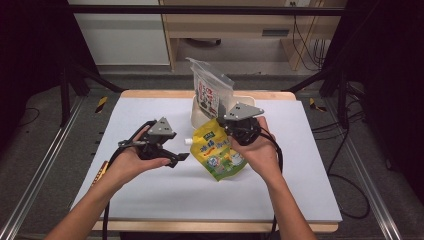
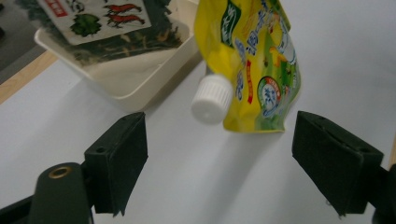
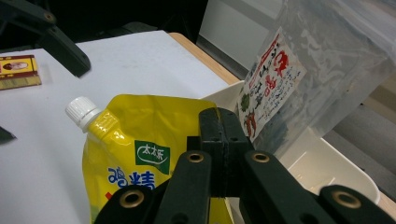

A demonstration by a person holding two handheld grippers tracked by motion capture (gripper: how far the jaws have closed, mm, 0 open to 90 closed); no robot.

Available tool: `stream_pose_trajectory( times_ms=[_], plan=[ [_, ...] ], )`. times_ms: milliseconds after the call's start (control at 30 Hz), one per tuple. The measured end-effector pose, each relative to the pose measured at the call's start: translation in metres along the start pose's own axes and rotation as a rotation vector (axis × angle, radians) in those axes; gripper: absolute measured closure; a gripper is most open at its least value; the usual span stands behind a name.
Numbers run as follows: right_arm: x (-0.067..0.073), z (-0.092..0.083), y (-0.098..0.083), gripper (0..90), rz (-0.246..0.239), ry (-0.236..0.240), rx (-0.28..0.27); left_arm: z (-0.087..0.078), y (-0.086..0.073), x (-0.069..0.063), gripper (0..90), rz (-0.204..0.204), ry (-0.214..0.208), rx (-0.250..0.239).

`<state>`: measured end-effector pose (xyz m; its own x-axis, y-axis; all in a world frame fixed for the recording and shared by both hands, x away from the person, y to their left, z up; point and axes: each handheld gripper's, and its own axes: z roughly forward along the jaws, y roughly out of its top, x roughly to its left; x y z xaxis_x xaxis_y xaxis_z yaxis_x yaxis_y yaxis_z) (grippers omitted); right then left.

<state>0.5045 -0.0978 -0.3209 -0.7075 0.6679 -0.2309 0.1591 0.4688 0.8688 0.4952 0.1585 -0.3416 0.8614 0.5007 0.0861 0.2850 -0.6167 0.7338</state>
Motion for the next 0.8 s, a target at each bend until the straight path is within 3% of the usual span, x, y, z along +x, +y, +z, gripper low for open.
stream_pose_trajectory(
  times_ms=[267, 300, 367, 400, 533, 667, 800],
  plan=[
    [0.004, -0.001, 0.002, 90.0, -0.004, 0.009, -0.007, 0.028, 0.014, 0.004, 37.2, 0.023, -0.039, 0.068],
    [0.004, 0.0, 0.002, 90.0, -0.008, 0.011, -0.008, 0.033, 0.014, 0.006, 46.4, 0.02, -0.043, 0.079],
    [0.004, 0.0, 0.002, 90.0, -0.008, 0.012, -0.008, 0.035, 0.014, 0.007, 49.2, 0.013, -0.044, 0.086],
    [0.004, -0.001, 0.002, 90.0, -0.008, 0.015, -0.009, 0.036, 0.014, 0.008, 58.4, 0.018, -0.049, 0.089],
    [0.004, -0.003, 0.002, 90.0, -0.005, 0.016, -0.008, 0.036, 0.017, 0.006, 69.4, 0.021, -0.054, 0.089],
    [0.001, -0.007, 0.001, 90.0, -0.002, 0.02, -0.012, 0.033, 0.021, 0.004, 69.9, 0.037, -0.053, 0.086],
    [-0.001, -0.013, 0.003, 90.0, -0.004, 0.026, -0.018, 0.024, 0.031, 0.005, 70.1, 0.098, -0.028, 0.112]
  ],
)
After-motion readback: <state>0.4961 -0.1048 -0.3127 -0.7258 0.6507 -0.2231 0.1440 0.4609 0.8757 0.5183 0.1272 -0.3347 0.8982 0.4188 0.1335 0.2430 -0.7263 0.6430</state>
